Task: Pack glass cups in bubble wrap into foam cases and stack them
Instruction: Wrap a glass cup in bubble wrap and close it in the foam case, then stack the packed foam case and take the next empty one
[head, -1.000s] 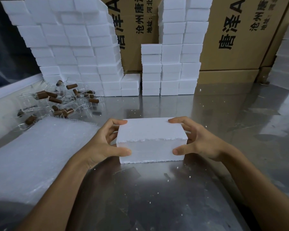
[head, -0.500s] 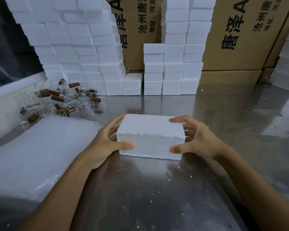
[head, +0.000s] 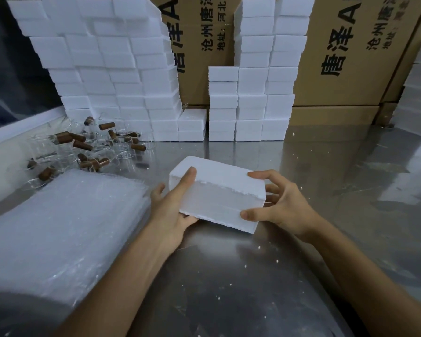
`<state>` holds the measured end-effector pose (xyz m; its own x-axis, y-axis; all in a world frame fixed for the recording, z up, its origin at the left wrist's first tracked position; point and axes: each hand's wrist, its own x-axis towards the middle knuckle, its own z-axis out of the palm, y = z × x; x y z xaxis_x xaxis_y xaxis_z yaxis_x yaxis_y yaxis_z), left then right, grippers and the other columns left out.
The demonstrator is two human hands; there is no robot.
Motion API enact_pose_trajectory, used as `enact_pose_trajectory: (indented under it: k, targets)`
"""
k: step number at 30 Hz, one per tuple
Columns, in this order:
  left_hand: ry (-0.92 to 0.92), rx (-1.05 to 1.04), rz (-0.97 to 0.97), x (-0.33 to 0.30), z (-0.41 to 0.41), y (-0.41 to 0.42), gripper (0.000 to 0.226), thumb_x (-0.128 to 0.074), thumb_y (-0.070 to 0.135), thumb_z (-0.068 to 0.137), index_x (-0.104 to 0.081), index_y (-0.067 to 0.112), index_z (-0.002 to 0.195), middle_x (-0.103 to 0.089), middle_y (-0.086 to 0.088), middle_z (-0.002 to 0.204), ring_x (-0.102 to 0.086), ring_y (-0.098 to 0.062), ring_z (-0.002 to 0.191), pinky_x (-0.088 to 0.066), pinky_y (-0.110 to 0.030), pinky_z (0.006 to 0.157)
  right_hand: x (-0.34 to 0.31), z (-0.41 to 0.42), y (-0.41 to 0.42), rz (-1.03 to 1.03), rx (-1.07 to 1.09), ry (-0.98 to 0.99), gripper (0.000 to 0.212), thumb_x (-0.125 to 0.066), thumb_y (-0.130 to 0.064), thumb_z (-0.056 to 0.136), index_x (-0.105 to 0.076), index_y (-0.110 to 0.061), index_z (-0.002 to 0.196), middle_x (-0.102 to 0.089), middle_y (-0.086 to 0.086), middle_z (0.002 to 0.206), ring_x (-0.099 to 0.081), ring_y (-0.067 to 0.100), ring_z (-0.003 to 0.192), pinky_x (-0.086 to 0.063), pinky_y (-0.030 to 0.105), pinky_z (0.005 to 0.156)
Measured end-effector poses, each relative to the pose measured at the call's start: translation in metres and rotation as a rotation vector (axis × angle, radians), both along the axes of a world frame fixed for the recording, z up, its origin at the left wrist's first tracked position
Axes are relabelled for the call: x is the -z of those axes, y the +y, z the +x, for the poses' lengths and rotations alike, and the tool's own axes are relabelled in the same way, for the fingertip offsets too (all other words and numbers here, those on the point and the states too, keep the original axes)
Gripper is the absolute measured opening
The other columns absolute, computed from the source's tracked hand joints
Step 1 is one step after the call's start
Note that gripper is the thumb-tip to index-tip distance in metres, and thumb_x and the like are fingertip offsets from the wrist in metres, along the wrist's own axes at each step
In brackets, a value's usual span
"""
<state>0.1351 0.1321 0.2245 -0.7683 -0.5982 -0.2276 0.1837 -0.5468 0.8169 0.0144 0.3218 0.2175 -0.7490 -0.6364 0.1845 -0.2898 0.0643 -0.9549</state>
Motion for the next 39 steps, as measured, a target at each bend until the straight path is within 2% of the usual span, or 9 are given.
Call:
enact_pose_trajectory:
  k: [3, 7, 14, 19, 22, 26, 30, 34, 39]
  targets:
    - [0.013, -0.176, 0.128, -0.004, -0.002, 0.015, 0.124, -0.092, 0.034, 0.036, -0.036, 0.021, 0.145, -0.066, -0.006, 0.123, -0.069, -0.025, 0.104, -0.058, -0.056, 0.079, 0.005, 0.005, -0.007, -0.026, 0.029, 0.014, 0.074, -0.094, -0.002, 0.055, -0.060, -0.028, 0.116, -0.065, 0.013, 0.116, -0.068, 0.028, 0.097, -0.059, 0.029, 0.077]
    - [-0.029, -0.277, 0.139, -0.008, -0.002, 0.020, 0.092, -0.095, 0.032, 0.053, -0.046, 0.023, 0.130, -0.069, -0.004, 0.112, -0.070, -0.026, 0.095, -0.057, -0.064, 0.065, 0.013, 0.020, -0.025, -0.036, 0.031, 0.064, 0.077, -0.098, -0.021, 0.049, -0.058, -0.040, 0.113, -0.063, 0.008, 0.114, -0.067, 0.029, 0.097, -0.060, 0.038, 0.081]
    - [-0.090, -0.304, 0.079, -0.012, -0.001, 0.012, 0.093, -0.094, 0.035, 0.049, -0.042, 0.028, 0.126, -0.066, -0.005, 0.112, -0.069, -0.027, 0.094, -0.057, -0.063, 0.060, 0.017, 0.030, -0.035, -0.018, 0.041, 0.193, 0.080, -0.090, -0.049, 0.044, -0.052, -0.053, 0.115, -0.059, -0.008, 0.115, -0.065, 0.013, 0.096, -0.059, 0.029, 0.079]
    - [-0.151, -0.290, 0.019, -0.014, 0.004, -0.005, 0.073, -0.085, 0.037, 0.068, -0.044, 0.028, 0.127, -0.065, -0.005, 0.113, -0.067, -0.028, 0.099, -0.057, -0.061, 0.069, 0.013, 0.039, -0.029, 0.209, -0.054, 0.720, 0.109, -0.087, -0.053, 0.056, -0.026, -0.048, 0.146, -0.009, -0.017, 0.156, -0.025, 0.003, 0.142, -0.042, 0.027, 0.106]
    - [-0.140, -0.038, 0.035, -0.015, 0.008, -0.011, 0.061, -0.075, 0.048, 0.074, -0.057, 0.023, 0.127, -0.071, -0.010, 0.114, -0.069, -0.033, 0.103, -0.053, -0.061, 0.085, 0.005, 0.047, -0.036, 0.150, 0.115, 1.144, 0.088, -0.081, -0.042, 0.072, -0.038, -0.022, 0.146, -0.028, 0.001, 0.157, -0.028, 0.022, 0.146, -0.034, 0.037, 0.110]
    - [-0.091, 0.182, 0.038, -0.010, 0.007, -0.011, 0.062, -0.065, 0.066, 0.079, -0.063, 0.021, 0.122, -0.074, -0.012, 0.108, -0.072, -0.031, 0.098, -0.055, -0.053, 0.089, 0.000, 0.049, -0.034, 0.015, 0.185, 1.260, 0.070, -0.079, -0.039, 0.076, -0.054, -0.009, 0.135, -0.055, 0.006, 0.136, -0.050, 0.027, 0.128, -0.041, 0.041, 0.101]
    - [-0.100, -0.019, -0.230, 0.005, -0.005, -0.005, 0.047, -0.055, 0.059, 0.091, -0.053, 0.030, 0.128, -0.071, -0.005, 0.109, -0.073, -0.027, 0.089, -0.061, -0.050, 0.072, -0.001, 0.035, -0.033, 0.041, 0.282, 1.176, 0.081, -0.083, -0.037, 0.067, -0.050, -0.010, 0.136, -0.054, 0.008, 0.133, -0.051, 0.028, 0.121, -0.044, 0.041, 0.099]
    - [-0.161, -0.131, -0.679, 0.030, -0.016, -0.001, 0.001, -0.066, 0.029, 0.091, -0.067, 0.029, 0.092, -0.070, -0.004, 0.079, -0.066, -0.014, 0.059, -0.053, -0.029, 0.052, -0.020, -0.001, -0.044, 0.153, 0.390, 1.215, 0.095, -0.090, -0.034, 0.058, -0.048, -0.009, 0.139, -0.053, 0.012, 0.135, -0.046, 0.028, 0.121, -0.041, 0.040, 0.103]
    - [-0.164, -0.060, -0.852, 0.048, -0.034, 0.008, 0.013, -0.067, 0.034, 0.077, -0.065, 0.025, 0.068, -0.061, 0.000, 0.052, -0.052, -0.012, 0.047, -0.045, -0.035, 0.055, -0.085, -0.066, -0.076, 0.162, 0.505, 1.340, 0.093, -0.092, -0.031, 0.058, -0.051, -0.004, 0.137, -0.053, 0.017, 0.135, -0.045, 0.034, 0.121, -0.040, 0.046, 0.103]
